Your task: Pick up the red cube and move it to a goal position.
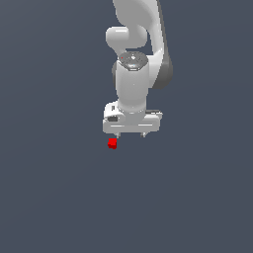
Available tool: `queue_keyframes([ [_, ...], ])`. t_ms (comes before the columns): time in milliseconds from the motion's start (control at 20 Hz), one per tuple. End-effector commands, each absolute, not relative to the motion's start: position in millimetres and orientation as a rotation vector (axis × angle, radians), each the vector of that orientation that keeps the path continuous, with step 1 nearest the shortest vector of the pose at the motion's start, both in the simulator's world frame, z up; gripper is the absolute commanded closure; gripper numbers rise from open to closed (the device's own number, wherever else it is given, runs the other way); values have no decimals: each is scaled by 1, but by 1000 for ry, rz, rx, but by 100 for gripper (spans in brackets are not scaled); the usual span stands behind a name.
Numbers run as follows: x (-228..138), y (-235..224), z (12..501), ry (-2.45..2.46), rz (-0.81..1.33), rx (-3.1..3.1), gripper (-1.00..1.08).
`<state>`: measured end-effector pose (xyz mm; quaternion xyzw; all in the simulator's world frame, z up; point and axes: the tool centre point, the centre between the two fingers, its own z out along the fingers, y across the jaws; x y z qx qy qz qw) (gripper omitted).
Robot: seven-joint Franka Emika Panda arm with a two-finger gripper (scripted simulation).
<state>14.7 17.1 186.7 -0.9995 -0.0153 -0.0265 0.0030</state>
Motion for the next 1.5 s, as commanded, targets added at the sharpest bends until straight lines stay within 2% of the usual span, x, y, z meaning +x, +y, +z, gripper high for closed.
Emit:
queue_keyframes([
  [0,15,17,187,-48,-83,-3134,-92],
  [450,5,2,160,-16,-70,-3136,-92],
  [1050,-34,-53,59,106,-19,-3140,-92],
  [1450,-48,-72,23,148,-1,-3139,-92],
])
